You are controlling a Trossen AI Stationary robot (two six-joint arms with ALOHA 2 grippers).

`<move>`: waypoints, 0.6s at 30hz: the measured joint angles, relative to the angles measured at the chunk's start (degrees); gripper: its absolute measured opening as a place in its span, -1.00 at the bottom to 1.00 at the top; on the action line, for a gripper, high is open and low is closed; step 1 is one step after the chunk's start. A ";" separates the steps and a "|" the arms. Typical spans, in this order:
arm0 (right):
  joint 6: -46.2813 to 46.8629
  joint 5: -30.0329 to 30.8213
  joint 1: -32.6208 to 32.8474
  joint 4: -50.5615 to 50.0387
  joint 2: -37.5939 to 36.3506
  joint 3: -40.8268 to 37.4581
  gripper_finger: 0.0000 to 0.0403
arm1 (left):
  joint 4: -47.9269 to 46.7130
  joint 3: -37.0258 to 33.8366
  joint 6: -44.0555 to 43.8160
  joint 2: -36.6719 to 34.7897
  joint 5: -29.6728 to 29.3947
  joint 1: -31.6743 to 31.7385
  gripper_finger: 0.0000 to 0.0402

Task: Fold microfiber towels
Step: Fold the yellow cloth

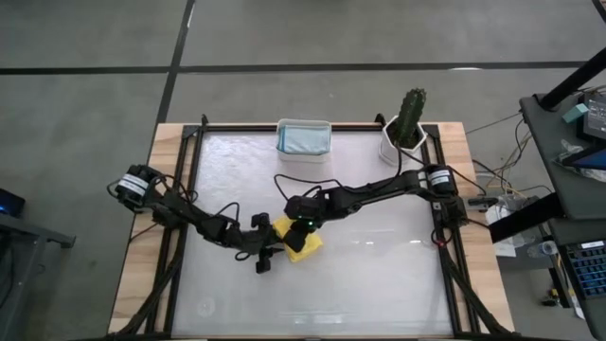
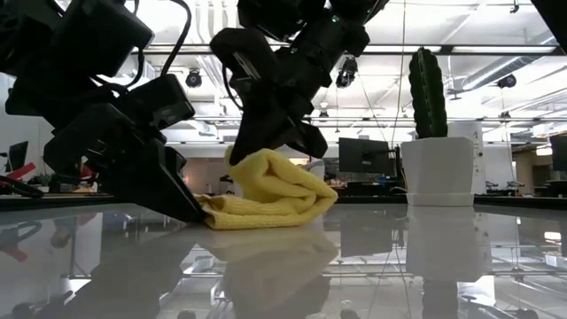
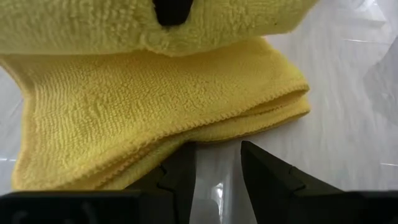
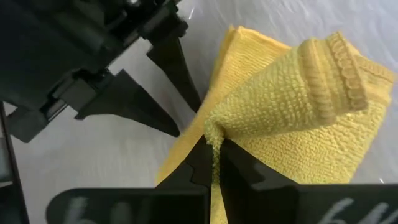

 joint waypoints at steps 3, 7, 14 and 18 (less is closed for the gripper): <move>0.39 0.00 0.13 0.76 0.57 0.02 -0.96 | -0.02 0.00 0.00 0.02 0.19 0.00 -0.44; 0.42 0.00 0.26 3.10 1.91 0.02 -0.96 | -0.04 0.00 -0.02 0.04 0.23 0.00 -0.44; 0.63 0.15 0.26 4.11 2.54 0.04 -0.95 | -0.09 -0.02 -0.02 0.02 0.34 0.00 -0.44; 0.44 0.44 0.26 4.49 2.58 0.04 -0.88 | -0.13 -0.02 -0.01 0.02 0.36 0.00 -0.44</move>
